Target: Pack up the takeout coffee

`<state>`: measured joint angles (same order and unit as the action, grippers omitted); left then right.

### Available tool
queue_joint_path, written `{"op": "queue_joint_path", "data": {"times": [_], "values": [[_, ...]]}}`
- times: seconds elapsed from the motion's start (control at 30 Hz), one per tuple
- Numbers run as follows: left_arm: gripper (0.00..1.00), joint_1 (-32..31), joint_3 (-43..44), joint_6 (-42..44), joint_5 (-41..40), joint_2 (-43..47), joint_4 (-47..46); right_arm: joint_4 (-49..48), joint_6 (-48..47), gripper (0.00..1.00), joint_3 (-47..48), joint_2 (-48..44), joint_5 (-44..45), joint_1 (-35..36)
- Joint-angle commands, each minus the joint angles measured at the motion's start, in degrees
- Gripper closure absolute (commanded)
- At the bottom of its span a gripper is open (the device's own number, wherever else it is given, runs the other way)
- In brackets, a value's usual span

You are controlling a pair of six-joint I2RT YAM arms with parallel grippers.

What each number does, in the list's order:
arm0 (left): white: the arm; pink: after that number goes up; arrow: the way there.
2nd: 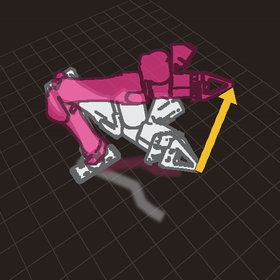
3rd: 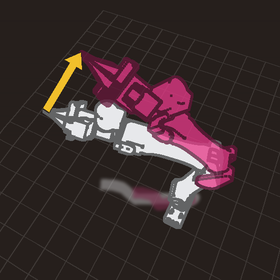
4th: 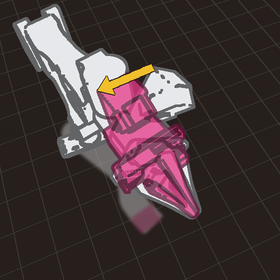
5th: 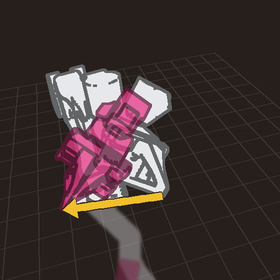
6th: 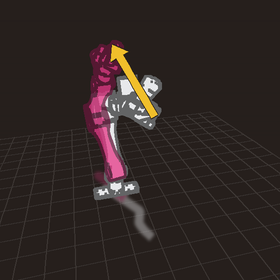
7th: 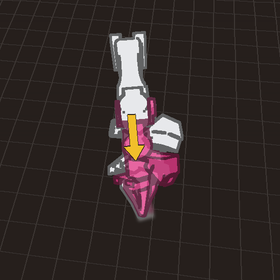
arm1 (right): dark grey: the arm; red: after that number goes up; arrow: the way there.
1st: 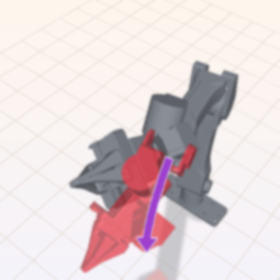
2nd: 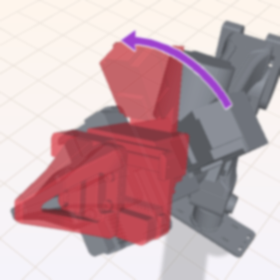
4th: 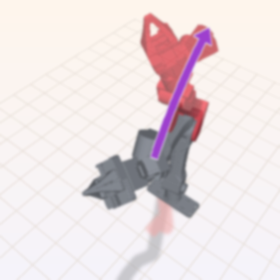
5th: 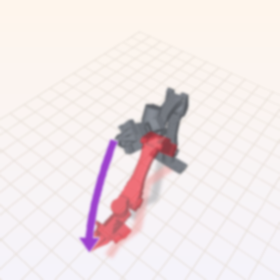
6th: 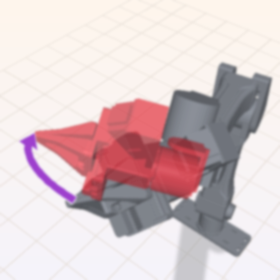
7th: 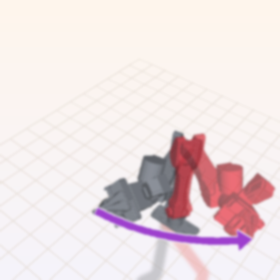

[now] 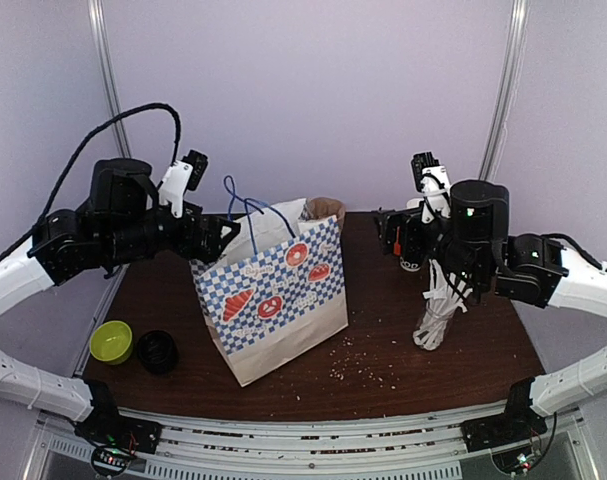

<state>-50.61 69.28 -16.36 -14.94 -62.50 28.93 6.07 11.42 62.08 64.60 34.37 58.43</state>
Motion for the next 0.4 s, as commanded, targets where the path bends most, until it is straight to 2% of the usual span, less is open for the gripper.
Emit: {"op": "queue_joint_path", "data": {"times": [0.0, 0.13, 0.23, 0.37], "values": [[0.02, 0.32, 1.10, -3.20, -12.41, 3.31, -1.27, 2.69, 3.70, 0.00, 2.69, 0.92, 3.73, -1.28], [0.02, 0.34, -1.11, -8.54, -22.88, 7.40, -4.99, 8.94, 9.84, 0.00, 5.54, 3.65, 13.61, -3.45], [0.02, 0.34, -1.34, -10.26, -24.21, 7.64, -4.34, 11.57, 13.60, 0.00, 6.51, 4.42, 18.16, -4.24], [0.02, 0.41, -1.99, -12.74, -24.21, 6.97, -3.39, 5.71, 13.12, 0.00, 1.56, 0.85, 17.53, -4.56]]}}
